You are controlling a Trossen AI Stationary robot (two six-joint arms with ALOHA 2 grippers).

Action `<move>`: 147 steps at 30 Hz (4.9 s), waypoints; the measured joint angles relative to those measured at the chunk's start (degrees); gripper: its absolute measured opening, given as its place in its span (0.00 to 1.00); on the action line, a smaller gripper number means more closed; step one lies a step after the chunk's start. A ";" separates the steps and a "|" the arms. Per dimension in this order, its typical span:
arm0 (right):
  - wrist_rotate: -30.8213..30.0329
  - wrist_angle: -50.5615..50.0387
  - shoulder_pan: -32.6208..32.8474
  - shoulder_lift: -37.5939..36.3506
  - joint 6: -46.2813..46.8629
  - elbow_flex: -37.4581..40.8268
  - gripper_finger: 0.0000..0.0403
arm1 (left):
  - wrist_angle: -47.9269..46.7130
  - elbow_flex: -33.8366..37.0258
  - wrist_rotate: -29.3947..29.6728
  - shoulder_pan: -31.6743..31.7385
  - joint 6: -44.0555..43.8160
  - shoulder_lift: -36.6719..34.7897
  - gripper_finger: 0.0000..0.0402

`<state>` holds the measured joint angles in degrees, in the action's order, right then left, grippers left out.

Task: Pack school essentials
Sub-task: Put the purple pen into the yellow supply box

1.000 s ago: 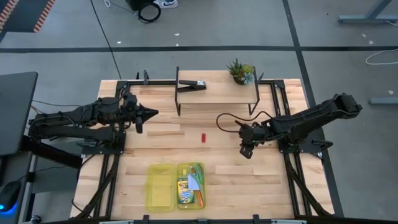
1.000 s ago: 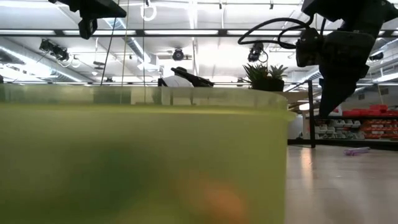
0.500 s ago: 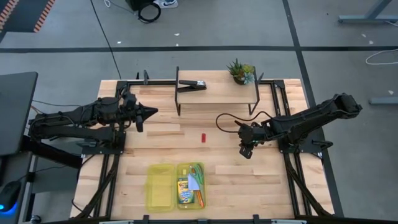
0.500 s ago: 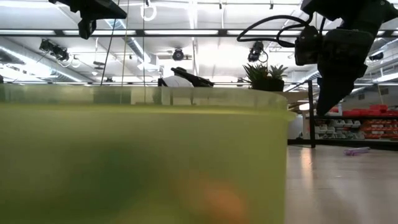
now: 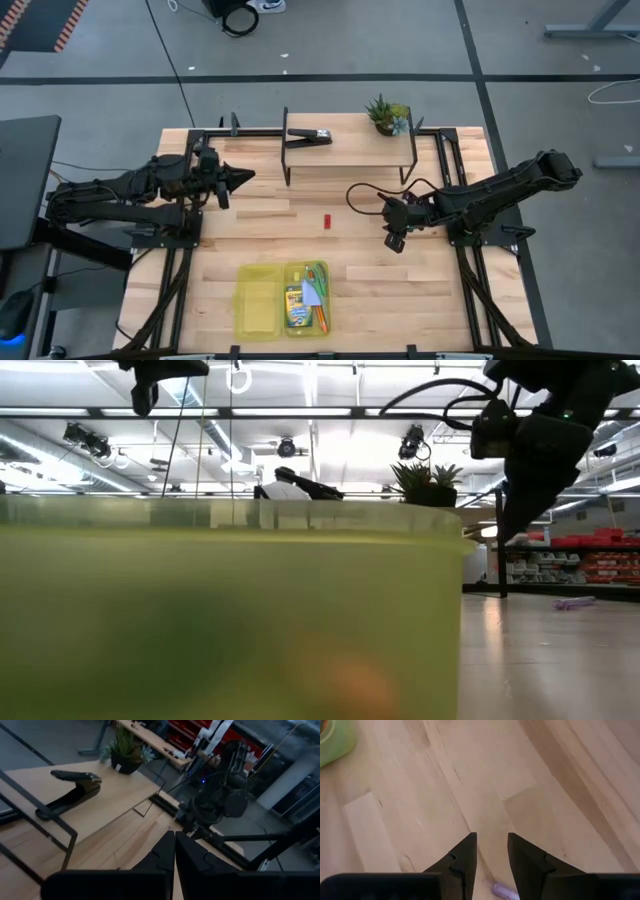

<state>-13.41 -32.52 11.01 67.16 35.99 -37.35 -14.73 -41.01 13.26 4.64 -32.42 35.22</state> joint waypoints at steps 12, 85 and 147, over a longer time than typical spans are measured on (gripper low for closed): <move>14.53 1.30 -2.36 0.54 5.79 -0.04 0.29 | 4.23 -0.04 -1.51 -0.92 -1.01 1.12 0.07; 21.06 -16.99 -7.33 21.53 -52.22 -18.25 0.30 | 3.85 -0.02 -1.52 -1.31 13.64 2.64 0.06; 12.25 -21.02 -16.12 21.53 -68.59 -4.45 0.20 | 3.90 -0.02 -1.49 -1.24 10.54 2.64 0.05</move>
<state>-1.17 -53.54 -5.10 88.68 -32.60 -41.80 -10.83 -41.04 11.77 3.40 -21.89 37.87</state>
